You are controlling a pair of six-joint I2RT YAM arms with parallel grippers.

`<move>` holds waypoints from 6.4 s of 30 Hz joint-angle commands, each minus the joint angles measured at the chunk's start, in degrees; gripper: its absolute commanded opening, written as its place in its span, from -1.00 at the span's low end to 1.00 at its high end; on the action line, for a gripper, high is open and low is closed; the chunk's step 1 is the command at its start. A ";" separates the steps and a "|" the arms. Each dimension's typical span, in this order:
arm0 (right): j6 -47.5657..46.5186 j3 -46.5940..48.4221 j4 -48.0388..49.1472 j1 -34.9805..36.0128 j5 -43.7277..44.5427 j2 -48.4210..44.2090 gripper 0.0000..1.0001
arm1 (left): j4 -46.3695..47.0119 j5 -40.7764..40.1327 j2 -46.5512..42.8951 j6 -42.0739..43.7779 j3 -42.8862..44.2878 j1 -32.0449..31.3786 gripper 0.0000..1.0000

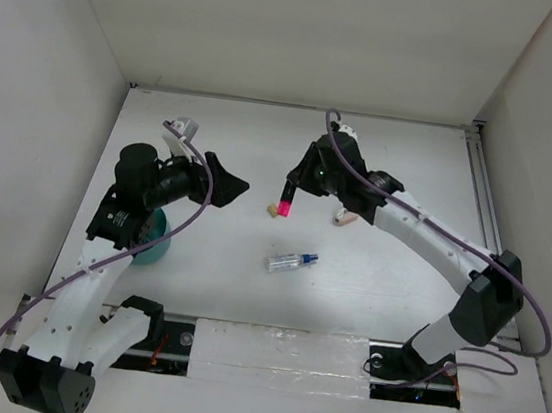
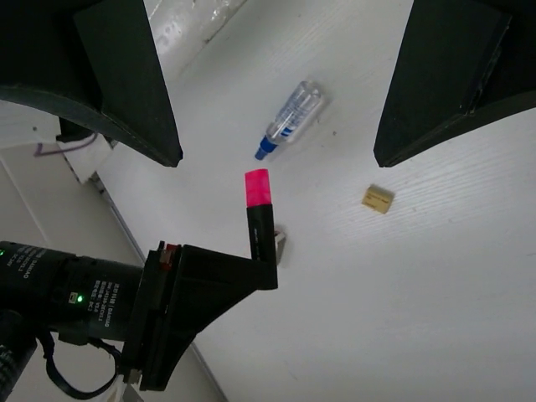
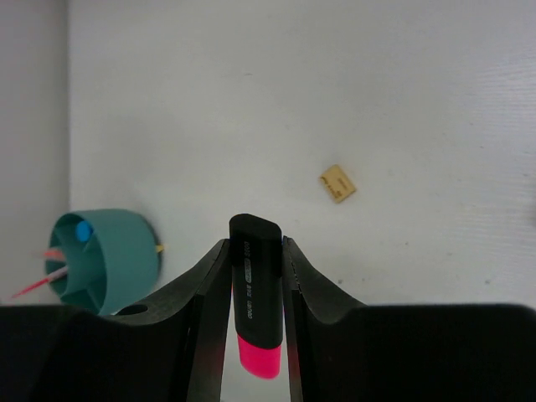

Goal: Sort the stationery into containers
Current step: Pick up the pen from the center of the board, then place the pen in the storage box.

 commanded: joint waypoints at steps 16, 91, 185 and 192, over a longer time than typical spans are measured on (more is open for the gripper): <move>-2.98 1.93 17.50 5.81 -11.07 -8.00 -1.00 | 8.47 16.20 -1.92 0.40 -2.20 -0.27 0.95; -10.18 -16.34 18.11 5.11 -17.13 -24.97 1.00 | -19.56 -82.30 15.90 -23.32 9.66 2.98 -1.00; -13.61 -21.35 19.69 6.34 -24.52 -30.68 1.00 | -55.17 -101.57 40.87 -69.03 17.66 1.13 -1.00; -13.61 -21.35 19.69 6.34 -24.52 -30.68 1.00 | -55.17 -101.57 41.49 -69.03 17.66 1.13 -1.00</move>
